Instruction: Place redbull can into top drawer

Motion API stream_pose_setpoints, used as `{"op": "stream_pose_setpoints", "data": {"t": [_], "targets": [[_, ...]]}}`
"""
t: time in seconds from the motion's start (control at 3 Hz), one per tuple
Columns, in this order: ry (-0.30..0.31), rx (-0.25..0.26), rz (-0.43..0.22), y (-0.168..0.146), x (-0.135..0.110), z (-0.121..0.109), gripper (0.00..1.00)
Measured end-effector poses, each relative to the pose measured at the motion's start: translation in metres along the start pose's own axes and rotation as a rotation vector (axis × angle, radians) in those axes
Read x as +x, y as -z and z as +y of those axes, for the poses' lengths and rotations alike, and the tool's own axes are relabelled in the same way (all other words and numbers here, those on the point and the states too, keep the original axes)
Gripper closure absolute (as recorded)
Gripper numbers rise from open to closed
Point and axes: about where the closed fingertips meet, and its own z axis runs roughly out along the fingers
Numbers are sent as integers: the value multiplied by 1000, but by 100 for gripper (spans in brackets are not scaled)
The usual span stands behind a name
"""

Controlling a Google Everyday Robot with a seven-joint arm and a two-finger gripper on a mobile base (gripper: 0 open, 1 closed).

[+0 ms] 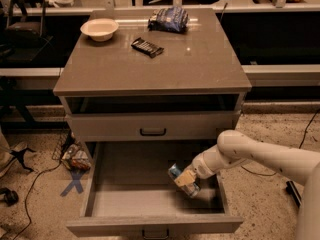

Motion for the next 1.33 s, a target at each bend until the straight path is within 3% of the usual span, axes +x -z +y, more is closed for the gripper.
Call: {"op": "stream_pose_setpoints", "data": {"t": [0.67,1.0,1.33], "targets": [[-70,0,35,-60,7,1,0],[-70,-1,48,-69,7,7,0],[-83,54,26,-32,15,-3,0]]}}
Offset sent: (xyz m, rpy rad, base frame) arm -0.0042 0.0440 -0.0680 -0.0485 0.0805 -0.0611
